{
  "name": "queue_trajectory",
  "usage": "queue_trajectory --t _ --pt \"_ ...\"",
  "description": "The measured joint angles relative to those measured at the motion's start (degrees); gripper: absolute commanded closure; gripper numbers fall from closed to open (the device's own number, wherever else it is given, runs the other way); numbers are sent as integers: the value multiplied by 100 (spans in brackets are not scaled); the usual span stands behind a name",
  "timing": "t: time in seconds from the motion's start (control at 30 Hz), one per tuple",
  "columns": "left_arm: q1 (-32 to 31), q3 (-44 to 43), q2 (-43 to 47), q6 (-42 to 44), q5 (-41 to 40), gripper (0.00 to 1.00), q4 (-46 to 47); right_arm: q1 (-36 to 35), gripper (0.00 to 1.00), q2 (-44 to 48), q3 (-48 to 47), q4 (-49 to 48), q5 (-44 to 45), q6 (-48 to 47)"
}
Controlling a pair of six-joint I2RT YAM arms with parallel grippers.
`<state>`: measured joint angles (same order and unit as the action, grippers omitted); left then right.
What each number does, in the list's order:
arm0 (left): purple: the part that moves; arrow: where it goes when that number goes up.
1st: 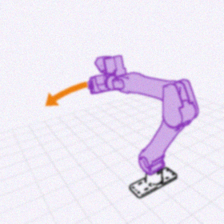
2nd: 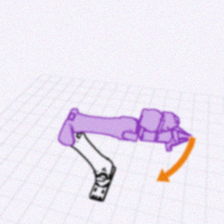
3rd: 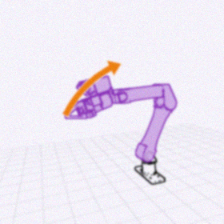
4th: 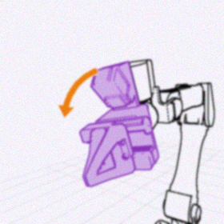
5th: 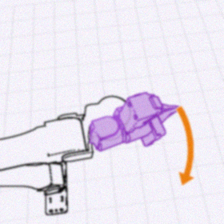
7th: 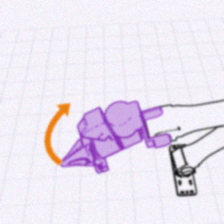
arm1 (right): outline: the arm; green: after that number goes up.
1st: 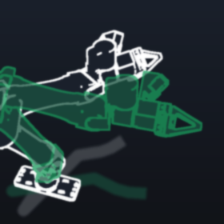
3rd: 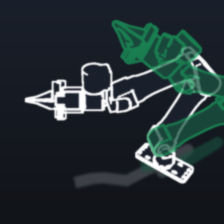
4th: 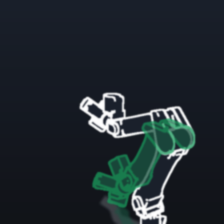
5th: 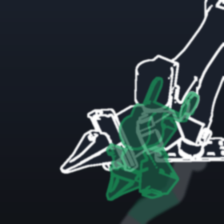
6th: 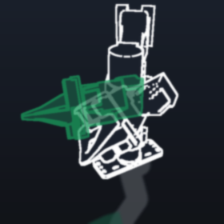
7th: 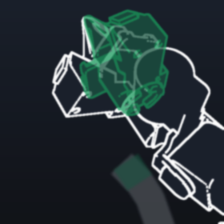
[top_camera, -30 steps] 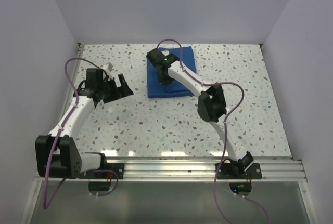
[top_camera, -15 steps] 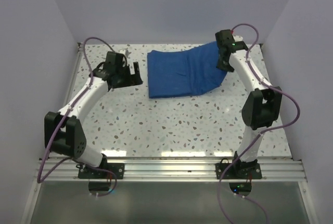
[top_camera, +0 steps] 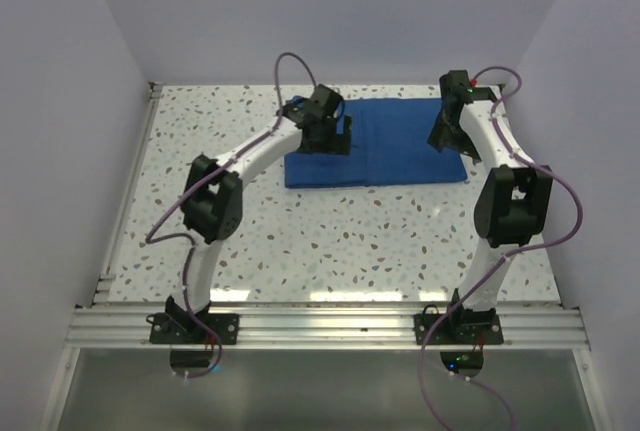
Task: Open and lay out the surgical kit
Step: Open the surgical kit at the center of the board.
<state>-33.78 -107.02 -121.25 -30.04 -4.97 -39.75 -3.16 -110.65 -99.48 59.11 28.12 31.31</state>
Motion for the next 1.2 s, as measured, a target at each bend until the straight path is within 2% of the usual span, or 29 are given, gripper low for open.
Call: queue_trajectory --t 0.13,0.2,0.4,0.47,0.5,0.53,0.67,0.77,0.8,1.07,1.13,1.2 --pt "-737 -1812 -1364 17 -435 0 -566 -50 2 520 369 -2 -308 83" --pt "-1025 -2175 -1738 24 -621 0 -682 -57 2 780 511 -2 -448 111" --pt "-1333 -2002 -1963 85 -992 1 -730 -57 1 1392 1054 24 -671 162" --pt "-1318 -1991 -1963 79 -1019 7 -715 -57 2 1491 1180 48 -678 166" --pt "-1316 -1987 -1963 70 -1034 11 -710 -57 1 1534 1226 79 -675 166" --pt "-1311 -1980 -1963 74 -1054 25 -704 -57 2 1569 1255 98 -675 166" --pt "-1261 -1958 -1963 173 -1176 58 -726 -57 2 1637 1263 179 -675 166" --pt "-1200 -1961 -1963 236 -1172 93 -695 -57 3 1672 1263 236 -686 168" --pt "-1193 -1967 -1963 254 -1154 100 -664 -57 4 1683 1263 249 -688 168" --pt "-1088 -1958 -1792 326 -1047 100 -730 -57 4 1746 1182 334 -721 168" --pt "-916 -1718 -1438 310 -994 100 -745 -57 4 1744 1014 341 -844 162" --pt "-579 -1128 -787 258 -925 100 -623 -57 4 1729 758 295 -1010 142"
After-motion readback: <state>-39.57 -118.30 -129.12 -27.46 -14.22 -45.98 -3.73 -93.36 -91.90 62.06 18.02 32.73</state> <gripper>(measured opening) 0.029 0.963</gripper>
